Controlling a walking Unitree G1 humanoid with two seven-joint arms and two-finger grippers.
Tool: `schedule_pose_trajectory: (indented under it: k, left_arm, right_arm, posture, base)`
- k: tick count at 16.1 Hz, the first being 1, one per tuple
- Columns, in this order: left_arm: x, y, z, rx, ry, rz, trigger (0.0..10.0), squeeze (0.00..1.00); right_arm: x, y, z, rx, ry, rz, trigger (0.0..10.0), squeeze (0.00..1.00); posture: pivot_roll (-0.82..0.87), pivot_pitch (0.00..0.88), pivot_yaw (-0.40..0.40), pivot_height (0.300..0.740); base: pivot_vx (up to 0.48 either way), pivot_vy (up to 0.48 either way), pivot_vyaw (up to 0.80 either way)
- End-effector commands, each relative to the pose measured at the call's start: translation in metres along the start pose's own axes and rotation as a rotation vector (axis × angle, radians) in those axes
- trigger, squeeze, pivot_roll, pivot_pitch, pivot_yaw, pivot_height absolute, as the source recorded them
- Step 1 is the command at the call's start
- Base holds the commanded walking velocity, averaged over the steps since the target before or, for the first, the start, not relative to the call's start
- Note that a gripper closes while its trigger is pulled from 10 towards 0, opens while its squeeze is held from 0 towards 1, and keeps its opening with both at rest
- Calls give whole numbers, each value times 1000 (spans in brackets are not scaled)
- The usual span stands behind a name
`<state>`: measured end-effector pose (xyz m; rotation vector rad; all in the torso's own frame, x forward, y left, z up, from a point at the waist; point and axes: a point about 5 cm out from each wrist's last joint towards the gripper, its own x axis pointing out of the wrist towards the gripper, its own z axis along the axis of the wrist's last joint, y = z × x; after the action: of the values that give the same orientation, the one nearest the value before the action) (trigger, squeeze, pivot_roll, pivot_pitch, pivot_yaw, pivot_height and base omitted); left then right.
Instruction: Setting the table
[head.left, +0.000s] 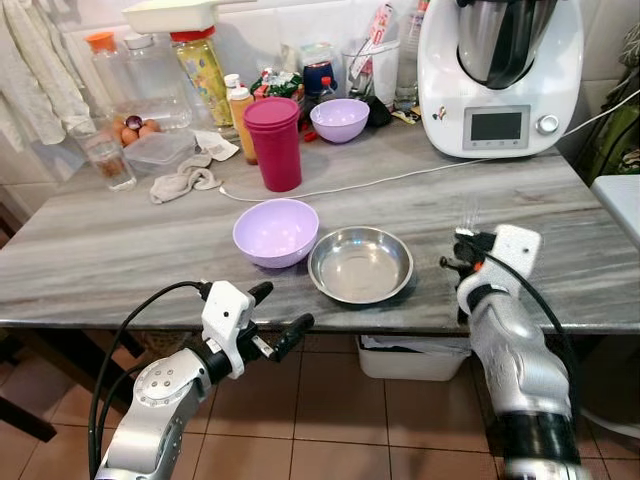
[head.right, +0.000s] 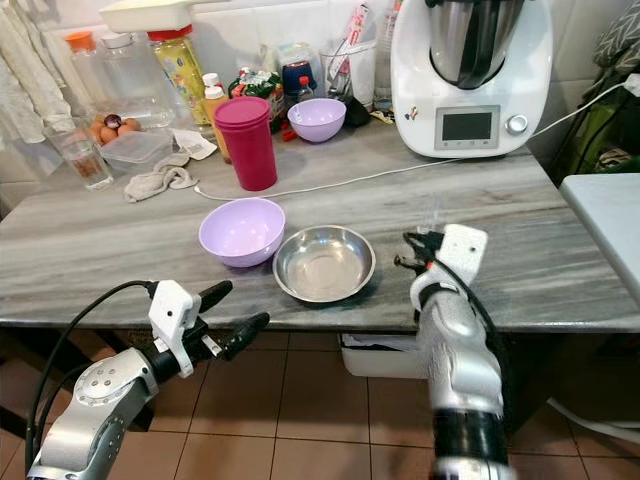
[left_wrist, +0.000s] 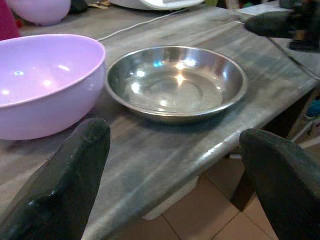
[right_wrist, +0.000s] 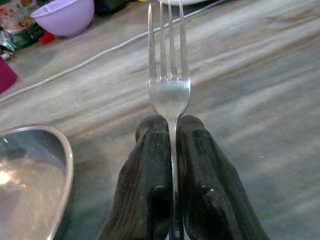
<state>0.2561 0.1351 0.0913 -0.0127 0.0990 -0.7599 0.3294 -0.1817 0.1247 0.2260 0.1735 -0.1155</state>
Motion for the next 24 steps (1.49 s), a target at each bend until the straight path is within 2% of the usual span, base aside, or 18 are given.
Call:
schedule_pose_trajectory:
  k: [1, 3, 5, 9, 13, 20, 21, 22, 24]
  left_arm:
    - [-3, 0, 4, 13, 0, -8, 10000, 0]
    - [-4, 0, 3, 13, 6, -9, 10000, 0]
    - [-5, 0, 4, 14, 6, -12, 10000, 0]
    - [-4, 1, 7, 19, -6, -23, 10000, 0]
    - [-3, 2, 9, 23, -8, -20, 10000, 0]
    - [-2, -3, 9, 16, -8, -36, 10000, 0]
    - [-2, -4, 10, 19, -9, -39, 10000, 0]
    - [-2, -4, 10, 24, -11, -44, 10000, 0]
    - [-2, -5, 10, 24, -11, -47, 10000, 0]
  right_arm:
    - [6, 5, 5, 22, -4, 24, 10000, 0]
    - [14, 1, 3, 33, 15, -1, 10000, 0]
    - [20, 4, 2, 62, 33, 4, 10000, 0]
    - [29, 12, -4, 63, 67, -1, 10000, 0]
    - [33, 14, -9, 69, 93, 4, 10000, 0]
    - [37, 10, -20, 54, 124, -7, 10000, 4]
    - [37, 10, -21, 53, 126, -8, 10000, 741]
    - [38, 9, -22, 51, 130, -7, 10000, 796]
    - [38, 9, -23, 49, 129, -6, 10000, 804]
  posture:
    - [-264, 0, 119, 740]
    - [-258, 0, 121, 740]
    - [-251, 0, 121, 740]
    - [-242, 0, 120, 740]
    - [-239, 0, 119, 740]
    - [-239, 0, 119, 740]
    - [-239, 0, 119, 740]
    - [-239, 0, 118, 740]
    - [-239, 0, 120, 740]
  base:
    - [0, 0, 0]
    - [0, 0, 0]
    - [0, 0, 0]
    - [0, 0, 0]
    - [0, 0, 0]
    - [0, 0, 0]
    - [0, 0, 0]
    - [0, 0, 0]
    - [0, 0, 0]
